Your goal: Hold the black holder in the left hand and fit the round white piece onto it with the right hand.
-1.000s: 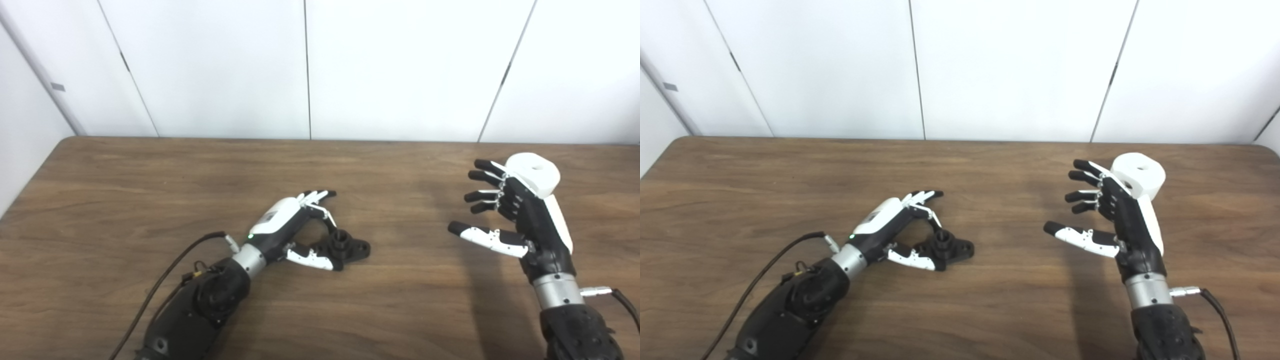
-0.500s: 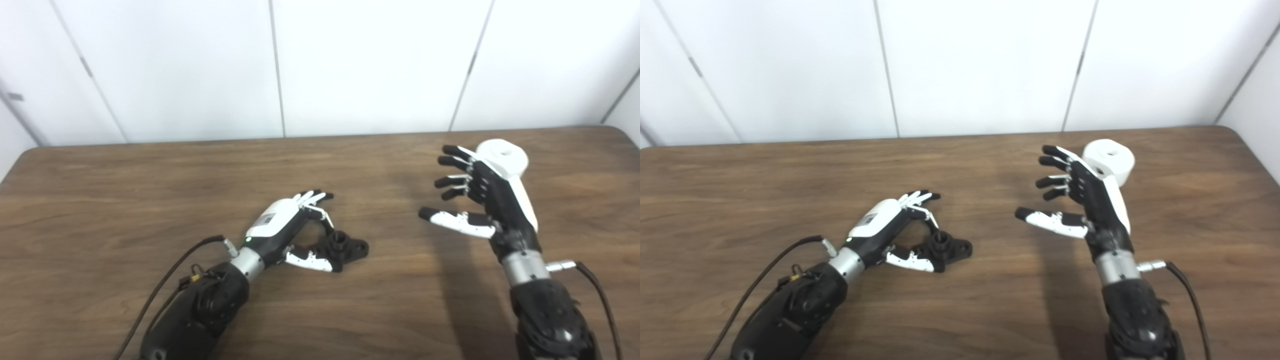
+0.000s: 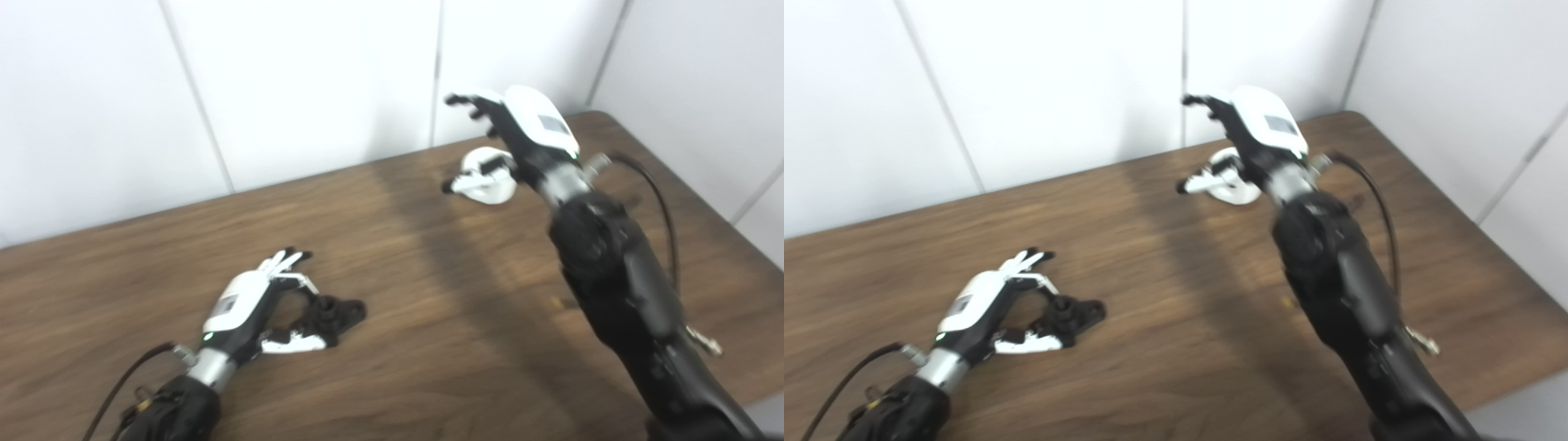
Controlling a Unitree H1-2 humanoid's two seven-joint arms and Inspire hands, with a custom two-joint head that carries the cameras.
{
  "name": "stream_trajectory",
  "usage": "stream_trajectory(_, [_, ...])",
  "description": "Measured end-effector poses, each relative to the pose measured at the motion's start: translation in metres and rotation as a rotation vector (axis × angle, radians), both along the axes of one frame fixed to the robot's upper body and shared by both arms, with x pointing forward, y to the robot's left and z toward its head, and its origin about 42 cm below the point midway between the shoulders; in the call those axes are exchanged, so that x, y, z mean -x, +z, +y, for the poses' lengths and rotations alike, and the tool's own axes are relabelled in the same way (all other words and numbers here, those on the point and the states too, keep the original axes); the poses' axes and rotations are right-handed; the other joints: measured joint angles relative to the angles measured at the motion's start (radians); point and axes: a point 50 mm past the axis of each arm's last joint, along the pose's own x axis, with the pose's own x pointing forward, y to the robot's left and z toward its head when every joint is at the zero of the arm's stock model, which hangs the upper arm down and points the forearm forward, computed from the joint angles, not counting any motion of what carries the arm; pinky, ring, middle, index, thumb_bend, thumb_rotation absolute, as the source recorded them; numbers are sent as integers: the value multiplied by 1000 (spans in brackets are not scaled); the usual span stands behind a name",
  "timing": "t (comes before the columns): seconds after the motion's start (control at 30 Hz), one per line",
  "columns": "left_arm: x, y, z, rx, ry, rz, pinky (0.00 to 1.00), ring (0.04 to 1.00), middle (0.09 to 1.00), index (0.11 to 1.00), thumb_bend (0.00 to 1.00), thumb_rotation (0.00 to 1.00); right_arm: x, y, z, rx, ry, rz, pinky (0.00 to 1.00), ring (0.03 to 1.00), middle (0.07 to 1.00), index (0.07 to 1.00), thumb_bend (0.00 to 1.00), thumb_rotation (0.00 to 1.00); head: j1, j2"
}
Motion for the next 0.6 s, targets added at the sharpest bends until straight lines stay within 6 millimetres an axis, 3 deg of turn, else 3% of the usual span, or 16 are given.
stream_trajectory(0.23, [-4,-5,6,16,-25,-14,1000,1000,917,482,524,57,-22,27,-29,206,-162,126,723,893,956,863,822,280,-58,-58])
stream_trajectory(0.47, [-5,-5,9,17,-28,-16,1000,1000,919,482,524,56,-40,36,-54,277,-284,264,746,914,967,894,881,334,-63,-71])
stream_trajectory(0.6, [-5,-5,10,18,-27,-15,1000,1000,920,482,524,56,-47,39,-56,270,-296,336,811,977,995,920,943,366,-64,-74])
